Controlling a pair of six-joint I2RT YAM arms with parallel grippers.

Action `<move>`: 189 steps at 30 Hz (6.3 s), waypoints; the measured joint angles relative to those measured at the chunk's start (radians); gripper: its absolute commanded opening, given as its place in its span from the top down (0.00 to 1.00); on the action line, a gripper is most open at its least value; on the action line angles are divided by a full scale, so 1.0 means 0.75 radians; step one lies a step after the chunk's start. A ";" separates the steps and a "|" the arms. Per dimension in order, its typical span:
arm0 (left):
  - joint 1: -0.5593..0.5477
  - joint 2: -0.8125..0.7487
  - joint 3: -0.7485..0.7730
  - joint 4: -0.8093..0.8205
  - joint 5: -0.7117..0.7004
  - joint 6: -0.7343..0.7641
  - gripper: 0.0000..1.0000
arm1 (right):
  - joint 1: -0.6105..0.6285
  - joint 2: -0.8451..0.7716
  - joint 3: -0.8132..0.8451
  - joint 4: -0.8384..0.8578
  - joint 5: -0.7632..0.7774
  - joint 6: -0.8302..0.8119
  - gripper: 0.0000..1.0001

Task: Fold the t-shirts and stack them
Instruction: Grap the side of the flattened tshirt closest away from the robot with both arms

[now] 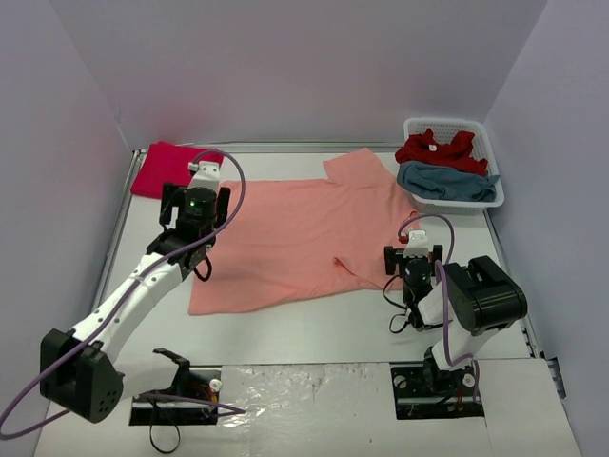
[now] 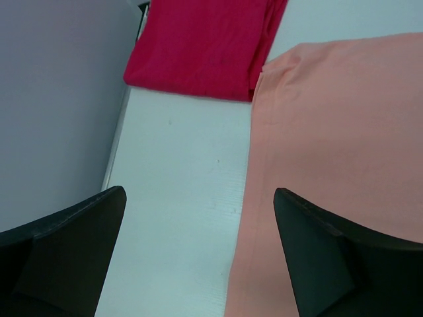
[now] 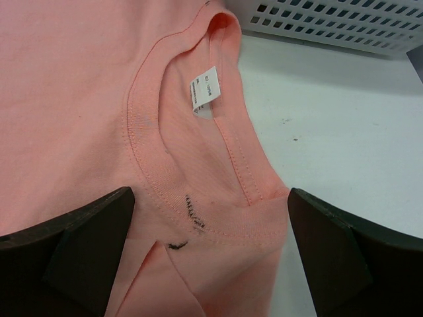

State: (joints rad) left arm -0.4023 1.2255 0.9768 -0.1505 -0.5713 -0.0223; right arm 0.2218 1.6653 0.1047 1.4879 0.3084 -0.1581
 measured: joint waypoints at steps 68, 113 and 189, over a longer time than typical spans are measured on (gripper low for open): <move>0.435 -0.224 -0.207 0.111 0.453 0.343 0.06 | -0.013 -0.704 0.487 -1.096 -0.319 0.040 0.00; 0.423 -0.288 -0.194 -0.303 0.910 0.605 0.05 | 0.398 -0.382 1.331 -2.837 -0.556 -0.441 0.39; 0.416 -0.319 -0.361 -0.285 0.895 0.583 0.06 | 0.398 -0.052 1.053 -2.638 -0.311 -0.628 0.70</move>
State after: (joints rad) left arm -0.0906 0.9863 0.7063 -0.3641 0.0998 0.4149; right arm 0.5205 1.6264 0.8944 -0.4908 0.0753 -0.6289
